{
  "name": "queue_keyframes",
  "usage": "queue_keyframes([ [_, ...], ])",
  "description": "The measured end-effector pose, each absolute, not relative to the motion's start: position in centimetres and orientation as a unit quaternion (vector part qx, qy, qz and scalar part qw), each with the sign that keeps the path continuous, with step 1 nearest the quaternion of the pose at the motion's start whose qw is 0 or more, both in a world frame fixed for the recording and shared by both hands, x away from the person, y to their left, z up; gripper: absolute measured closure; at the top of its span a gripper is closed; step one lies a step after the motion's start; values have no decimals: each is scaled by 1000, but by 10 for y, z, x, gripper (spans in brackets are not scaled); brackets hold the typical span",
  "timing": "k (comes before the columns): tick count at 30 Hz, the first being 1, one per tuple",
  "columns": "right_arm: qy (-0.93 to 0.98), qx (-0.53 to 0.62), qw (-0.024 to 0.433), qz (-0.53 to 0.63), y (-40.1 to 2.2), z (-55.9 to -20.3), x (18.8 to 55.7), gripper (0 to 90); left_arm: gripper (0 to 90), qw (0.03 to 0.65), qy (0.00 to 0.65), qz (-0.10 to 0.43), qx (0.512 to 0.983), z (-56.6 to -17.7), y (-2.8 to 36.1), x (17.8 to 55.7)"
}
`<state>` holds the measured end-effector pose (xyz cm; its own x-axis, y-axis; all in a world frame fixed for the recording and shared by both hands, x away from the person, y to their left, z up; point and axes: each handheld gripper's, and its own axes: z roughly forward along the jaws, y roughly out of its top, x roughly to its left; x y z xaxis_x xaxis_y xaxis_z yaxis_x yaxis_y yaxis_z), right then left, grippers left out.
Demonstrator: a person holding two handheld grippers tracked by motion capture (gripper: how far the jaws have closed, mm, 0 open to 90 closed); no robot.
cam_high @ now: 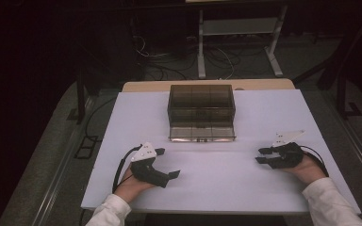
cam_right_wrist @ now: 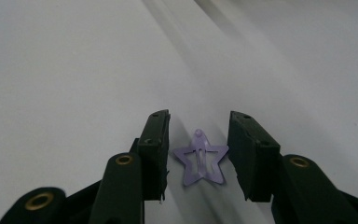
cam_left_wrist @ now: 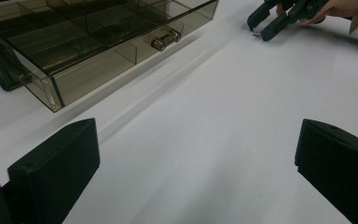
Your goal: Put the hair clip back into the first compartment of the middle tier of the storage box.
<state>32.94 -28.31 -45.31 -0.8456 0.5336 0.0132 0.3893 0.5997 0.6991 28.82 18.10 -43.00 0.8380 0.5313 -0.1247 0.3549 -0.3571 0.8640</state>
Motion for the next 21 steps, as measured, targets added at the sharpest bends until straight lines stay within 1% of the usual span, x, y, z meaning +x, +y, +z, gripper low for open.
queue_keyframes([
  [21, 886, 263, 99, 368, -287, -454, 327, 619, 0, 497, 270, 89, 820, -430, 181, 288],
])
